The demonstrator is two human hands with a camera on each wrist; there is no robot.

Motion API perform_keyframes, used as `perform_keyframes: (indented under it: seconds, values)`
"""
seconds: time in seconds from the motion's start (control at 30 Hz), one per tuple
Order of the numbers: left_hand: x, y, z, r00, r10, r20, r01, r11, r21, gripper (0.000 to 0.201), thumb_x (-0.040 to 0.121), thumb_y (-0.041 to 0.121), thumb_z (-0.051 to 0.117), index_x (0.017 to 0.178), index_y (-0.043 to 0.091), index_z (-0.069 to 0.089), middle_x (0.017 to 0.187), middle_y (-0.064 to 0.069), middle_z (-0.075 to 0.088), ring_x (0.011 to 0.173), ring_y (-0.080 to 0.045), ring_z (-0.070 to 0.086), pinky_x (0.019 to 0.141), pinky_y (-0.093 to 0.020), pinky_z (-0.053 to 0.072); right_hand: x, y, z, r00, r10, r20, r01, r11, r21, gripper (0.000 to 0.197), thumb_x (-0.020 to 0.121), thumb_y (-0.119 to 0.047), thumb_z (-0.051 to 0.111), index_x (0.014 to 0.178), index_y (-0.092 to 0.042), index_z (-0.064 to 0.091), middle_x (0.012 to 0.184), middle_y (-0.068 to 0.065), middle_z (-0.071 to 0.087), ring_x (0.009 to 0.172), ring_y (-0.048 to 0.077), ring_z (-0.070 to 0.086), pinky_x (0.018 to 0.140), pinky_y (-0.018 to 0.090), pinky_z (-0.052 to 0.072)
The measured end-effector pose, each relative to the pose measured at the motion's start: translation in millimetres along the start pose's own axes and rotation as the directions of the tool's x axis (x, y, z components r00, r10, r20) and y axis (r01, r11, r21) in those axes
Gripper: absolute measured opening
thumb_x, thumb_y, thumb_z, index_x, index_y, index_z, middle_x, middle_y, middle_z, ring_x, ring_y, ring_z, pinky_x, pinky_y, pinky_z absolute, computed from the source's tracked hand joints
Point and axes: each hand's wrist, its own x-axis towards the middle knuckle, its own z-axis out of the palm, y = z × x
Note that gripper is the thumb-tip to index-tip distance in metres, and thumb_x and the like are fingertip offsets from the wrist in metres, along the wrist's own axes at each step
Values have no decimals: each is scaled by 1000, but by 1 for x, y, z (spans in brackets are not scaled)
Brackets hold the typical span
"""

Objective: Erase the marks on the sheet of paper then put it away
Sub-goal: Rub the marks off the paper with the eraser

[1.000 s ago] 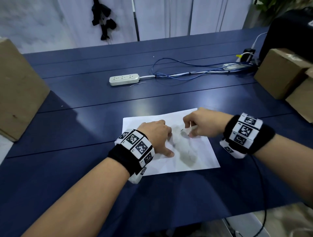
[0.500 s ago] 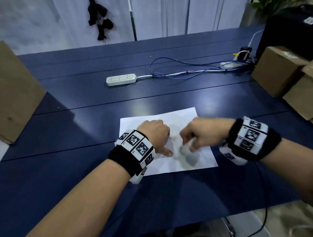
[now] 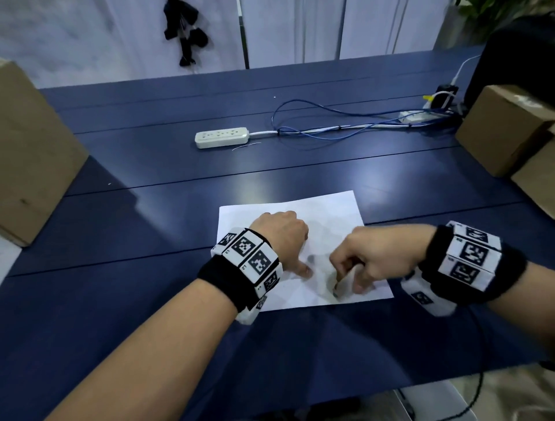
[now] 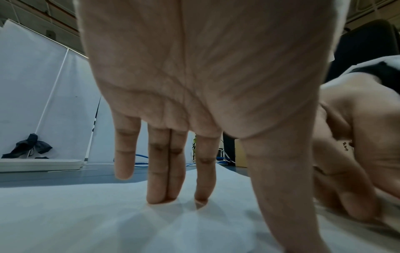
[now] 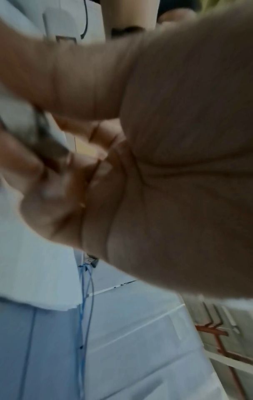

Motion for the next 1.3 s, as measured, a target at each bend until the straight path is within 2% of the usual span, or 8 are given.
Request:
perform_keyframes:
  seconds: [0.1,0.23,0.43,0.67,0.87,1.07,1.13,1.3]
  values:
    - [-1,2,-1,1000,0,-1,0,1000,0,65,70,69,70,118,24,63,110,2,53,98,-20,54,78,-31,37,14,8,-13,989,61,-132,-73,993,-88,17,74,-23,77,86,-28,66,66,-11,58,64,3,52,61,22,44]
    - [-3,2,-2,1000,-6,1,6,1000,-9,62,72,67,70,119,27,62,112,2,54,101,-20,56,79,-31,38,26,22,-29,901,188,-390,-250,961,-116,17,79,-33,72,87,-32,58,71,-15,51,80,16,52,66,27,39]
    - [-2,1,2,1000,-7,-8,7,1000,-8,67,71,68,70,121,24,61,114,0,53,99,-22,56,77,-31,36,1,-5,2,1000,15,-9,-15,999,-39,17,72,-22,76,79,-28,63,74,-5,63,67,8,54,64,26,46]
    - [-5,4,-1,1000,-19,-17,18,1000,-12,56,72,65,72,113,28,63,111,4,56,87,-15,46,80,-31,36,24,19,-27,891,183,-416,-263,955,-141,20,80,-31,72,97,-27,61,71,-15,47,81,16,47,70,28,42]
    - [-4,3,1,1000,-12,-23,11,1000,-25,66,71,67,72,121,27,59,112,3,55,100,-19,57,79,-33,39,2,-1,0,999,10,-50,-11,999,-31,16,72,-22,78,80,-27,65,74,-5,65,65,4,52,60,18,42]
    - [-6,4,-2,1000,1,-29,-3,998,-62,62,73,63,72,126,35,55,103,6,48,101,-18,55,79,-31,34,28,21,-25,908,161,-388,-214,972,-97,19,76,-32,75,91,-30,63,69,-13,53,76,13,50,67,27,42]
    - [-6,3,-2,1000,3,-23,-4,998,-58,63,74,64,71,128,36,55,109,5,51,101,-18,55,80,-31,35,25,21,-24,906,143,-398,-210,969,-132,18,77,-31,74,88,-31,59,71,-13,53,79,16,50,67,28,42]
    - [-4,1,-1,1000,13,-13,-14,998,-55,68,72,66,71,130,36,54,119,3,52,106,-19,56,84,-33,41,1,-1,-1,998,43,-34,-46,996,-79,20,72,-24,78,90,-25,67,77,-6,65,68,6,54,64,25,47]
